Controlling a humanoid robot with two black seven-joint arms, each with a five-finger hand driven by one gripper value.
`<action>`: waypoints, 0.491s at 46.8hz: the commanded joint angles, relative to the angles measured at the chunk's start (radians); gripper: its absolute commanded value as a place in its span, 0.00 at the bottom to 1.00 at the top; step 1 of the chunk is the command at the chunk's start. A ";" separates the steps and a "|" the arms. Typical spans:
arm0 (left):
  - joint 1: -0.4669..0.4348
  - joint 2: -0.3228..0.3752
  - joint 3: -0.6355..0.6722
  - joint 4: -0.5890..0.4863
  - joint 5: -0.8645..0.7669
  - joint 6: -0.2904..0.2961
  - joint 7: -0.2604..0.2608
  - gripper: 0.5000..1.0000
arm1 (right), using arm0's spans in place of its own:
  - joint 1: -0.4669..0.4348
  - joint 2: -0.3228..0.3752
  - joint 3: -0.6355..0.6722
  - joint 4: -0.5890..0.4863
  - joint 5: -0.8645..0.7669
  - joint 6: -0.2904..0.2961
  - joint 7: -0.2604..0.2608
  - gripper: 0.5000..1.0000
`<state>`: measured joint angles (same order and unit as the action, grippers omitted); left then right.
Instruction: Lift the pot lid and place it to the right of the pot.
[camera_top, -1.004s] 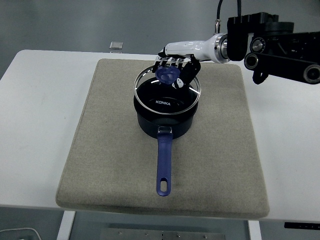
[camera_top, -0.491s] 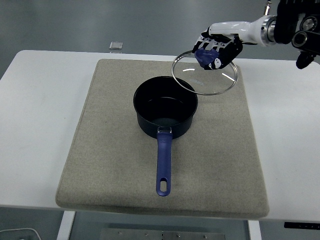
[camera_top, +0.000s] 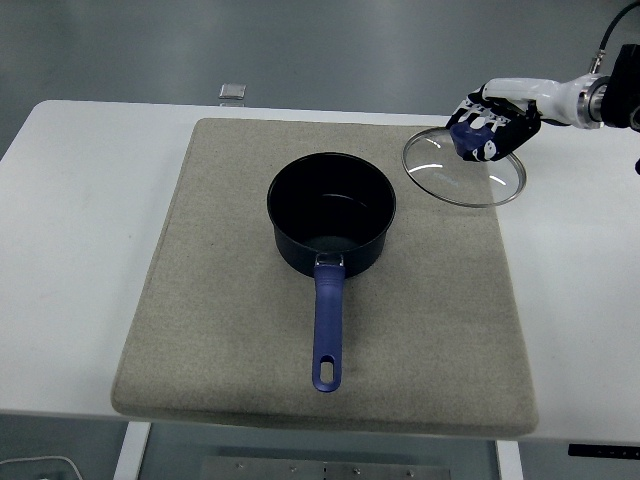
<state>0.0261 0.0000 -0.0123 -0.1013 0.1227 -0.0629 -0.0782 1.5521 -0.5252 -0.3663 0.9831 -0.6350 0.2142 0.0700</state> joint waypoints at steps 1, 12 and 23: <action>0.000 0.000 0.000 0.000 0.000 0.000 0.000 1.00 | -0.026 0.008 0.000 0.000 -0.003 -0.024 0.001 0.00; 0.000 0.000 0.000 0.000 0.000 0.000 0.000 1.00 | -0.081 0.022 0.000 0.000 -0.015 -0.084 0.002 0.00; 0.000 0.000 0.000 0.000 0.000 0.000 0.000 1.00 | -0.126 0.024 0.000 0.000 -0.018 -0.121 0.019 0.06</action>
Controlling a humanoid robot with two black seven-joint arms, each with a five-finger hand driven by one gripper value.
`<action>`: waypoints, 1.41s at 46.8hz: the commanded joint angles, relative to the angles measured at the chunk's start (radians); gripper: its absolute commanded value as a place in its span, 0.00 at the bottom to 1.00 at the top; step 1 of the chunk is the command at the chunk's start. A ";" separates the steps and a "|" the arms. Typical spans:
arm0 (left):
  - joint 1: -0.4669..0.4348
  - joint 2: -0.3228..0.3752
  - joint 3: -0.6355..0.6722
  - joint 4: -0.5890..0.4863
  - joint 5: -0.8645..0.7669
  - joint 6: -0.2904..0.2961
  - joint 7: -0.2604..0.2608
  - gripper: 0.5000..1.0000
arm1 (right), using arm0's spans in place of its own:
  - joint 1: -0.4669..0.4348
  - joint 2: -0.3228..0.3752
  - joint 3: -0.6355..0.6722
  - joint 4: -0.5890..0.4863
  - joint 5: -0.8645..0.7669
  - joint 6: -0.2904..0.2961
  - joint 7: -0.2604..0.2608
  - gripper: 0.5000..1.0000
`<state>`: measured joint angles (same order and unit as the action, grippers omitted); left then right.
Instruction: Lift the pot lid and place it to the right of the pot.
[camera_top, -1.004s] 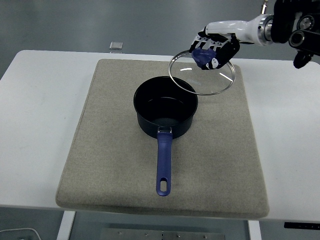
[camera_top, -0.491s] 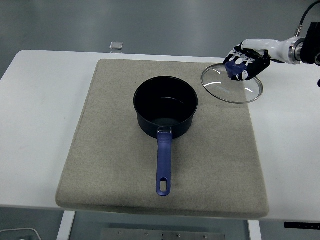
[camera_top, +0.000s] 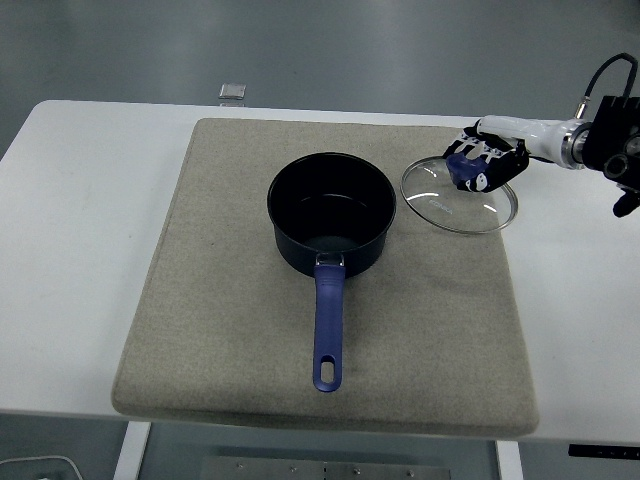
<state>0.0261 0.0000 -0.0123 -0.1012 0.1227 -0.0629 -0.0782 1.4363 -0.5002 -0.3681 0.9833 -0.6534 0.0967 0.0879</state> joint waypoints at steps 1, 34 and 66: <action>0.000 0.000 0.000 0.000 0.000 0.000 0.000 1.00 | -0.011 -0.001 0.001 0.000 0.000 -0.005 0.004 0.07; 0.000 0.000 0.000 0.000 0.000 0.000 0.000 1.00 | -0.014 -0.017 0.037 0.014 0.012 0.029 0.006 0.79; 0.000 0.000 0.000 0.000 0.000 0.000 0.000 1.00 | -0.146 -0.011 0.440 -0.037 0.452 0.143 -0.010 0.79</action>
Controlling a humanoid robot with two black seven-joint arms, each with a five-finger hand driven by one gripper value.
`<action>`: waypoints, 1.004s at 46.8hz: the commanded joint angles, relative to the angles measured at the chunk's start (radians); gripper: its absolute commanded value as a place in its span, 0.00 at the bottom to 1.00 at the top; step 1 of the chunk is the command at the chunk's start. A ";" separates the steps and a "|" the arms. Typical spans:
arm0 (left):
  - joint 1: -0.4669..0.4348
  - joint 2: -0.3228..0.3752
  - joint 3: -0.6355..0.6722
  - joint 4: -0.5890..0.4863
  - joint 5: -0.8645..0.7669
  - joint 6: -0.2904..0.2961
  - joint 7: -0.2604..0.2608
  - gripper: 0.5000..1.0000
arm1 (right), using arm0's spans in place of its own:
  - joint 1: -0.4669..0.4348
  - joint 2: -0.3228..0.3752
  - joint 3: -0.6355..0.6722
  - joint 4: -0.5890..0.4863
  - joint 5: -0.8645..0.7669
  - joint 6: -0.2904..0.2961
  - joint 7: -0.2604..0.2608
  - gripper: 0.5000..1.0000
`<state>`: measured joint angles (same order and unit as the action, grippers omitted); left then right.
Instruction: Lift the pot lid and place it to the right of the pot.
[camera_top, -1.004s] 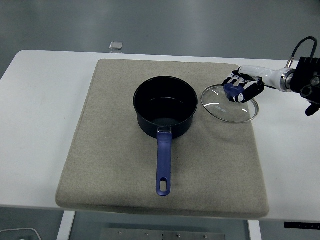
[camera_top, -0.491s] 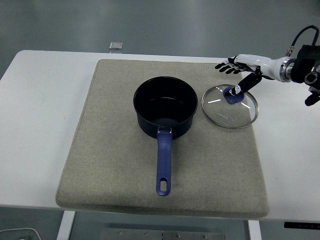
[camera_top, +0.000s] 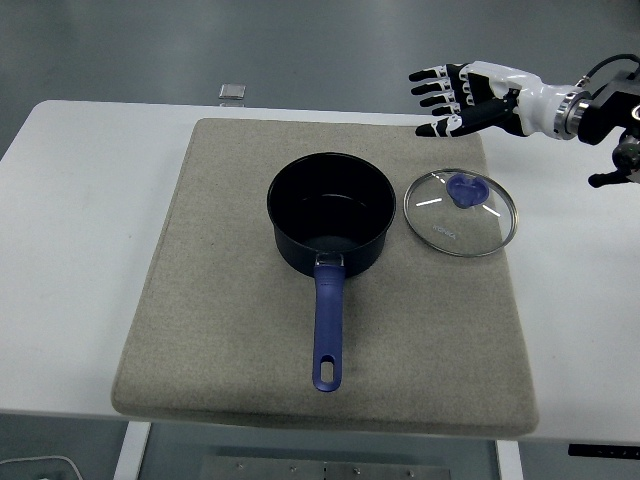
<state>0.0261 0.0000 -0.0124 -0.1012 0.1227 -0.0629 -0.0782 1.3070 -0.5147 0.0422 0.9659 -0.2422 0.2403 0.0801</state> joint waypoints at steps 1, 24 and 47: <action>0.000 0.000 0.000 0.000 0.000 0.000 0.000 1.00 | -0.025 0.005 0.044 -0.027 0.056 0.001 -0.002 0.79; 0.000 0.000 0.000 0.000 0.000 0.000 0.000 1.00 | -0.137 0.047 0.166 -0.127 0.590 0.002 -0.075 0.79; 0.000 0.000 0.000 0.000 0.000 0.000 0.000 1.00 | -0.215 0.074 0.258 -0.128 0.685 0.002 -0.082 0.79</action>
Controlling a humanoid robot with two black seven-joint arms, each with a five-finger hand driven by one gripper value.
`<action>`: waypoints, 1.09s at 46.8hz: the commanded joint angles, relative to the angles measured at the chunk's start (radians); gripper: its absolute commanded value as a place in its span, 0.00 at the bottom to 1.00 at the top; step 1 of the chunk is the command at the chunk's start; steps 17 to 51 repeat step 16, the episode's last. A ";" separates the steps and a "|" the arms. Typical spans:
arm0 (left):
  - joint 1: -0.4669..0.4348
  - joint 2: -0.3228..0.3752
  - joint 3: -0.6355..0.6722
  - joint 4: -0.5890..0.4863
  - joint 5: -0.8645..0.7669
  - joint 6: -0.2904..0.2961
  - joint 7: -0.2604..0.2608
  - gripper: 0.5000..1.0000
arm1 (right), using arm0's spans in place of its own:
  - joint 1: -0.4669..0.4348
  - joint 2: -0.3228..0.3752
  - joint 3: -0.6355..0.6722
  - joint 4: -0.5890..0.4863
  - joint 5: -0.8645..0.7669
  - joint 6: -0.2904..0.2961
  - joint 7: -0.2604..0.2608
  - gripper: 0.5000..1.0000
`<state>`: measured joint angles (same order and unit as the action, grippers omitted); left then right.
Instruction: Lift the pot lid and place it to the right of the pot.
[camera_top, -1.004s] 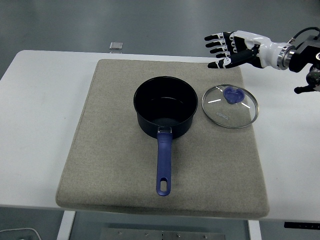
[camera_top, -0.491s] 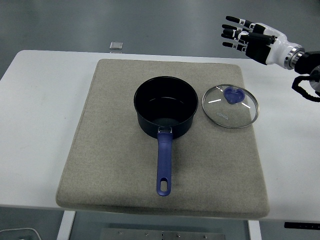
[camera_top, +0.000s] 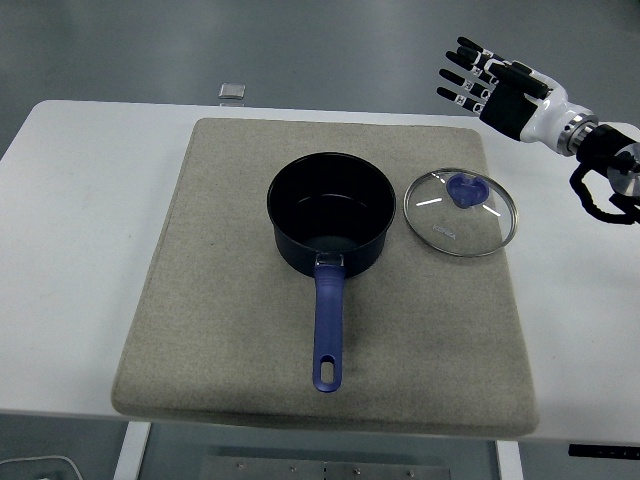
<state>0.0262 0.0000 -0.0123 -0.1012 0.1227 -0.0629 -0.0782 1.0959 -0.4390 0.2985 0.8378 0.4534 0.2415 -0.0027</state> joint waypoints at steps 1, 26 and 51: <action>0.000 0.000 0.000 0.000 0.000 0.000 0.000 1.00 | -0.007 -0.001 0.002 0.000 -0.010 0.001 0.001 0.79; 0.000 0.000 0.000 0.000 0.000 0.000 0.000 1.00 | -0.010 0.002 0.002 0.000 -0.010 -0.001 0.001 0.79; 0.000 0.000 0.000 0.000 0.000 0.000 0.000 1.00 | -0.010 0.002 0.002 0.000 -0.010 -0.001 0.001 0.79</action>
